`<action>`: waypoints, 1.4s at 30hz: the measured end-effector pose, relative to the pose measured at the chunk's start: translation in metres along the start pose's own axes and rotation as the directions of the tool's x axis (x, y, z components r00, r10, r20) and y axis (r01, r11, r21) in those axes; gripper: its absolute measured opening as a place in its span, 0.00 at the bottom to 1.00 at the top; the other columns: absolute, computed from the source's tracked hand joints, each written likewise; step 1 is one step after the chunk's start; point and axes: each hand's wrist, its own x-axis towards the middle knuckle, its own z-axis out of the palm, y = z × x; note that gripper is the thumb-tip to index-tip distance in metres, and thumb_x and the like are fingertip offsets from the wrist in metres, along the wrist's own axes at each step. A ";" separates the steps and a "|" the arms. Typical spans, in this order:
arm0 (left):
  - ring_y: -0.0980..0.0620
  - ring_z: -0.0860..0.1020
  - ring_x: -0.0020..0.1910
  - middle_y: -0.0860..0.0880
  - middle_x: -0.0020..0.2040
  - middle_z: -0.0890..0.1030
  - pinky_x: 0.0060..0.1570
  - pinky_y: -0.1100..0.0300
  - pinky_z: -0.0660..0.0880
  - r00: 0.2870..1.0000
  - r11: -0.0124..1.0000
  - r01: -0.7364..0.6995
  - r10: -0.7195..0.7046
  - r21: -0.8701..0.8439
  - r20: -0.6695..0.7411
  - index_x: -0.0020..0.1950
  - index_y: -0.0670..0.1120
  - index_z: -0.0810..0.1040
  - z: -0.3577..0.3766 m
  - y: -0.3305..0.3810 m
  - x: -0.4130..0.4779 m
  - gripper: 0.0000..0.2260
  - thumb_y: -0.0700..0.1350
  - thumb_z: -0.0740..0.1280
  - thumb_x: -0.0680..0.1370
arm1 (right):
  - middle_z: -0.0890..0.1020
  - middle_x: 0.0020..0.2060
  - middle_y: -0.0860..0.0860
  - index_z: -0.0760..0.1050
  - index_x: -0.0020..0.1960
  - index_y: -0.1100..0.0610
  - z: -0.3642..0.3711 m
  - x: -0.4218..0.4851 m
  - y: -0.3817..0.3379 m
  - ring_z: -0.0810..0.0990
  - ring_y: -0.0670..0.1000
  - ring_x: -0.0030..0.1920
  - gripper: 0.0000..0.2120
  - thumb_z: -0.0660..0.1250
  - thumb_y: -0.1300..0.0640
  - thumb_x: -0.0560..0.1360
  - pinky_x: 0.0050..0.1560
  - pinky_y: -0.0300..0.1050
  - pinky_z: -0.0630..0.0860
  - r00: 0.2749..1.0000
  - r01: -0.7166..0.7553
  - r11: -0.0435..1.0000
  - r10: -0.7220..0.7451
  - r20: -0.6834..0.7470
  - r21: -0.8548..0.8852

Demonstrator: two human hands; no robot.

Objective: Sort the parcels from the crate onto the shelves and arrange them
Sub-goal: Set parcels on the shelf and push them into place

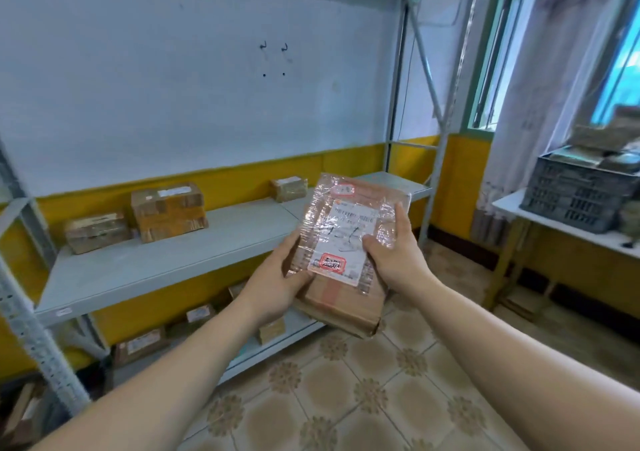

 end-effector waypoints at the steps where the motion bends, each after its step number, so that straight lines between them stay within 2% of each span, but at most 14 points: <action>1: 0.57 0.68 0.63 0.62 0.63 0.67 0.65 0.58 0.66 1.000 1.000 -0.002 0.002 0.014 0.019 0.71 0.66 0.56 0.005 -0.004 0.009 0.27 0.51 0.66 0.78 | 0.62 0.77 0.51 0.45 0.80 0.40 0.000 0.008 0.008 0.75 0.56 0.66 0.41 0.68 0.49 0.78 0.60 0.53 0.77 1.000 -0.009 1.000 0.009 0.000 -0.005; 4: 0.55 0.68 0.67 0.60 0.66 0.68 0.66 0.56 0.66 0.997 0.999 0.031 -0.033 0.021 0.066 0.75 0.64 0.57 0.014 -0.024 0.044 0.28 0.50 0.66 0.79 | 0.63 0.77 0.52 0.46 0.80 0.40 0.007 0.037 0.027 0.82 0.49 0.46 0.40 0.68 0.50 0.78 0.37 0.43 0.80 0.998 -0.067 0.998 0.067 -0.009 -0.011; 8: 0.56 0.68 0.67 0.60 0.68 0.68 0.67 0.57 0.65 0.993 1.000 0.027 -0.025 -0.009 0.117 0.75 0.62 0.60 0.021 -0.049 0.099 0.28 0.50 0.67 0.78 | 0.66 0.75 0.52 0.45 0.80 0.40 0.019 0.086 0.039 0.83 0.47 0.39 0.43 0.70 0.51 0.77 0.29 0.37 0.78 0.991 -0.134 0.990 0.134 -0.012 -0.029; 12: 0.50 0.72 0.66 0.54 0.73 0.68 0.65 0.48 0.71 0.980 0.997 0.081 -0.078 -0.012 0.182 0.77 0.61 0.58 0.028 -0.070 0.161 0.31 0.53 0.68 0.77 | 0.74 0.66 0.52 0.46 0.80 0.40 0.024 0.134 0.046 0.84 0.49 0.37 0.44 0.72 0.53 0.77 0.36 0.46 0.83 0.979 -0.202 0.979 0.201 -0.034 -0.017; 14: 0.49 0.71 0.67 0.53 0.74 0.67 0.65 0.51 0.71 0.972 0.996 0.089 -0.084 -0.011 0.218 0.77 0.61 0.57 0.033 -0.075 0.188 0.31 0.53 0.68 0.78 | 0.77 0.59 0.51 0.46 0.80 0.40 0.023 0.155 0.050 0.84 0.48 0.36 0.44 0.72 0.53 0.76 0.39 0.49 0.83 0.971 -0.231 0.973 0.230 -0.058 -0.004; 16: 0.50 0.69 0.69 0.53 0.75 0.65 0.61 0.59 0.69 0.965 0.997 0.081 -0.077 -0.003 0.250 0.78 0.60 0.56 0.039 -0.078 0.211 0.32 0.52 0.67 0.78 | 0.77 0.64 0.51 0.47 0.79 0.38 0.021 0.176 0.058 0.85 0.49 0.41 0.44 0.73 0.52 0.75 0.43 0.51 0.84 0.964 -0.252 0.968 0.252 -0.085 0.011; 19: 0.54 0.69 0.63 0.54 0.74 0.65 0.49 0.69 0.69 0.954 0.996 0.089 -0.079 -0.023 0.288 0.78 0.59 0.55 0.052 -0.082 0.244 0.31 0.51 0.67 0.79 | 0.73 0.71 0.51 0.47 0.79 0.37 0.017 0.208 0.071 0.85 0.51 0.46 0.45 0.74 0.51 0.74 0.47 0.52 0.84 0.958 -0.264 0.964 0.265 -0.109 0.030; 26: 0.54 0.71 0.60 0.56 0.68 0.69 0.49 0.66 0.72 0.957 0.995 0.100 -0.091 -0.018 0.276 0.77 0.60 0.57 0.097 -0.083 0.329 0.31 0.50 0.68 0.79 | 0.77 0.67 0.50 0.47 0.79 0.37 -0.007 0.300 0.115 0.85 0.52 0.49 0.47 0.75 0.50 0.73 0.51 0.55 0.83 0.958 -0.259 0.961 0.268 -0.103 0.094; 29: 0.53 0.70 0.61 0.52 0.72 0.68 0.61 0.56 0.73 0.964 0.995 0.095 -0.099 0.026 0.248 0.77 0.60 0.57 0.126 -0.077 0.370 0.31 0.50 0.68 0.78 | 0.77 0.67 0.51 0.47 0.79 0.38 -0.025 0.346 0.135 0.86 0.51 0.46 0.46 0.74 0.52 0.74 0.47 0.52 0.84 0.965 -0.243 0.964 0.252 -0.077 0.108; 32: 0.54 0.70 0.60 0.52 0.72 0.68 0.65 0.50 0.71 0.972 0.993 0.108 -0.115 0.044 0.205 0.77 0.60 0.58 0.154 -0.067 0.408 0.30 0.49 0.68 0.78 | 0.76 0.69 0.51 0.48 0.80 0.38 -0.047 0.393 0.152 0.86 0.46 0.38 0.44 0.74 0.54 0.75 0.34 0.42 0.82 0.974 -0.218 0.970 0.224 -0.043 0.110; 34: 0.55 0.69 0.60 0.52 0.72 0.68 0.65 0.51 0.71 0.972 0.991 0.125 -0.130 0.040 0.194 0.78 0.58 0.57 0.168 -0.061 0.430 0.31 0.48 0.68 0.79 | 0.75 0.69 0.51 0.49 0.80 0.40 -0.057 0.423 0.158 0.84 0.44 0.38 0.44 0.73 0.54 0.76 0.32 0.38 0.80 0.979 -0.198 0.977 0.200 -0.024 0.082; 36: 0.55 0.70 0.60 0.52 0.71 0.68 0.64 0.52 0.71 0.974 0.990 0.140 -0.142 0.026 0.176 0.78 0.57 0.57 0.177 -0.059 0.450 0.31 0.47 0.68 0.79 | 0.76 0.68 0.50 0.49 0.80 0.40 -0.062 0.451 0.164 0.84 0.45 0.42 0.44 0.74 0.53 0.76 0.36 0.40 0.81 0.984 -0.181 0.981 0.181 0.005 0.077; 39: 0.54 0.72 0.60 0.53 0.69 0.69 0.62 0.54 0.73 0.973 0.983 0.183 -0.182 0.007 0.145 0.78 0.57 0.57 0.182 -0.066 0.478 0.31 0.46 0.68 0.78 | 0.76 0.68 0.50 0.49 0.80 0.41 -0.056 0.488 0.173 0.82 0.42 0.39 0.43 0.73 0.53 0.76 0.27 0.33 0.75 0.982 -0.186 0.980 0.182 0.048 0.074; 42: 0.54 0.71 0.60 0.53 0.70 0.69 0.62 0.57 0.71 0.966 0.974 0.226 -0.226 0.018 0.124 0.77 0.58 0.58 0.181 -0.082 0.503 0.30 0.46 0.68 0.79 | 0.78 0.64 0.50 0.49 0.80 0.41 -0.036 0.523 0.185 0.83 0.40 0.37 0.43 0.73 0.54 0.76 0.29 0.34 0.76 0.974 -0.211 0.973 0.202 0.100 0.096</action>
